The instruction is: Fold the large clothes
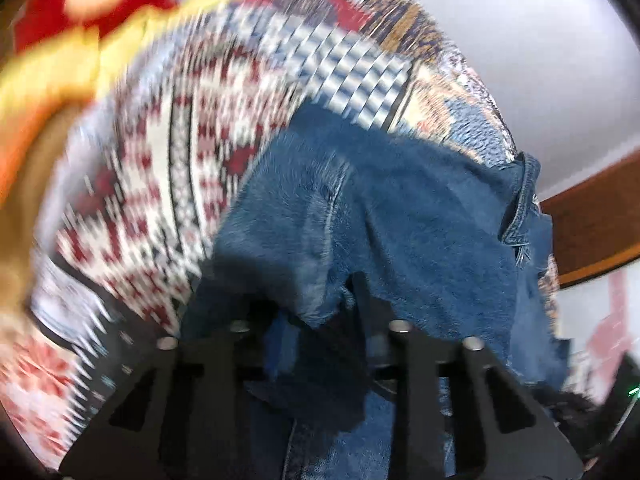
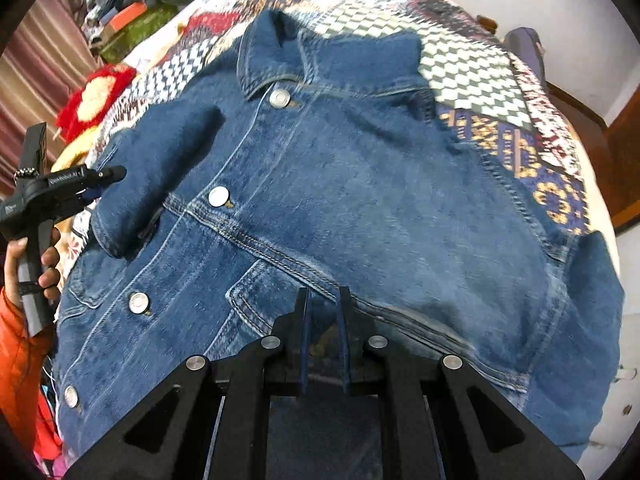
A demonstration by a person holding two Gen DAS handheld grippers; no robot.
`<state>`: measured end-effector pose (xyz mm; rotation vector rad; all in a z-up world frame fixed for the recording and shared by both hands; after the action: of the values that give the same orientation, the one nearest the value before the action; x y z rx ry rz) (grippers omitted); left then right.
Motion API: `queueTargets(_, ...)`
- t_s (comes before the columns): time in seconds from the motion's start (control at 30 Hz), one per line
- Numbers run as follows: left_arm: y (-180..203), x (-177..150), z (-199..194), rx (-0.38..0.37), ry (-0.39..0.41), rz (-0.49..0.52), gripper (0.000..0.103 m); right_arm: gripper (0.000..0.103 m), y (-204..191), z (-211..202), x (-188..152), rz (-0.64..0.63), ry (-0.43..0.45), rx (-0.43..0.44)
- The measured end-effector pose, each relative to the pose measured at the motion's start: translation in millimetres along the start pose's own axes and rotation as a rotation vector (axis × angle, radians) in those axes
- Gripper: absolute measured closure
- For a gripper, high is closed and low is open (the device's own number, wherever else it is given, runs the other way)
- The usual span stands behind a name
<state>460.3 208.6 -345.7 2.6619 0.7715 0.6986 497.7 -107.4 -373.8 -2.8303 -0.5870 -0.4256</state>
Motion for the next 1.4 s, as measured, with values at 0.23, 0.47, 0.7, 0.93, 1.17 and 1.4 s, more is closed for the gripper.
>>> queueTargets(0.23, 98, 40, -92, 0.001, 0.278, 0.306, 0.090, 0.095, 30, -43, -1, 0.034, 0.090, -0.053)
queueTargets(0.47, 244, -5, -130, -0.191, 0.320, 0.598, 0.091, 0.095, 60, -86, -5, 0.065, 0.180, -0.121)
queueTargets(0.7, 306, -121, -55, -0.231, 0.066, 0.833, 0.091, 0.095, 90, -115, -28, 0.181, 0.234, -0.106)
queueTargets(0.93, 280, -207, 2, -0.130, -0.207, 0.959, 0.084, 0.095, 112, -105, -48, 0.241, 0.184, -0.109)
queueTargets(1.17, 282, -191, -42, -0.300, -0.217, 0.823, 0.035, 0.095, 98, -98, -33, 0.225, 0.179, -0.083)
queueTargets(1.4, 233, -123, -67, -0.211, -0.056, 0.759, 0.021, 0.095, 53, -86, 0, 0.157, 0.170, -0.012)
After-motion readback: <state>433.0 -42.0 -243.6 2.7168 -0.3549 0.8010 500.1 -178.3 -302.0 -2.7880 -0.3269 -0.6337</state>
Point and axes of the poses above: each gripper's, at about its wrist camera, not at the fingertips, and z roughly the way its jaws point, y to its right, x to its top, the point moved 10 cm from there along z, roughly the way its jaws point, and after that the axes turned 2 degrees about x, right-handed, at the moved point
